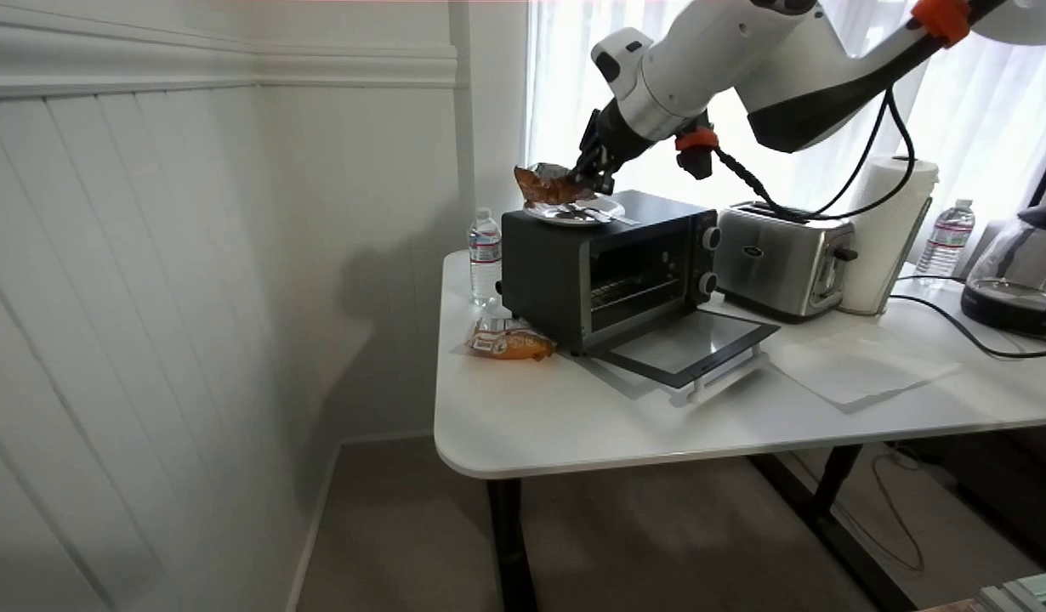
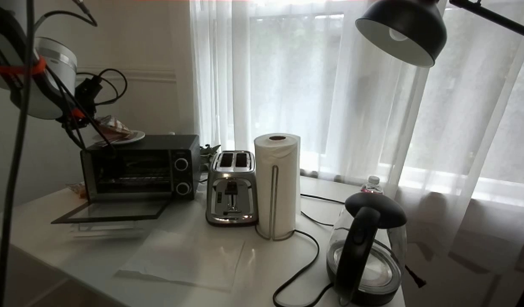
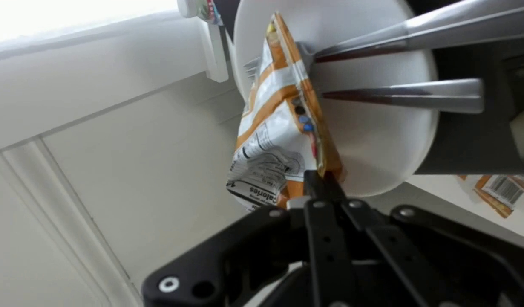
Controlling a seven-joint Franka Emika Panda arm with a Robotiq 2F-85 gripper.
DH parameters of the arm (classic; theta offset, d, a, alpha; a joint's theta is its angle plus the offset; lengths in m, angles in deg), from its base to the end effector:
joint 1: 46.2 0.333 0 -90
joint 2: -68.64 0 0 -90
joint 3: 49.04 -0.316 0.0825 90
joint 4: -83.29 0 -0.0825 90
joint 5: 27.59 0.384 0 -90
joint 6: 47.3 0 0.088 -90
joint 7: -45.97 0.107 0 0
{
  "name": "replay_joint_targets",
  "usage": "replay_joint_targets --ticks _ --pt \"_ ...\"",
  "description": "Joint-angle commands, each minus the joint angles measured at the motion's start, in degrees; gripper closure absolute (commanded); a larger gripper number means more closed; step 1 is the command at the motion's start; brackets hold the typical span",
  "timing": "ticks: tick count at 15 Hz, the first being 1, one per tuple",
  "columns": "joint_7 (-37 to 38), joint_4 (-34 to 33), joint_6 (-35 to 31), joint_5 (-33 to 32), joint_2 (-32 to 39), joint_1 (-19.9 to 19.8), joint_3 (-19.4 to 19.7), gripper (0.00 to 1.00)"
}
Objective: Pick up the orange packet from the white plate and put it on the table behind the toaster, pick up the silver fork and spoon from the white plate and put them on the sheet of kitchen paper on the table
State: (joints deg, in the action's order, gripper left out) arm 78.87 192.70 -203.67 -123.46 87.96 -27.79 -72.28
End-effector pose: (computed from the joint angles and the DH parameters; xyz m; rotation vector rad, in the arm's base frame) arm 0.4608 0.4378 0.3625 1.7736 1.7092 1.1498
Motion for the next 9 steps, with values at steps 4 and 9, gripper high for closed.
replay_joint_targets --ticks 4,9 --pt "4.7 -4.2 7.0 0.8 -4.2 -0.5 0.7 1.0" --pt "10.4 -4.2 17.5 -0.2 -7.5 -0.3 4.0 1.0"
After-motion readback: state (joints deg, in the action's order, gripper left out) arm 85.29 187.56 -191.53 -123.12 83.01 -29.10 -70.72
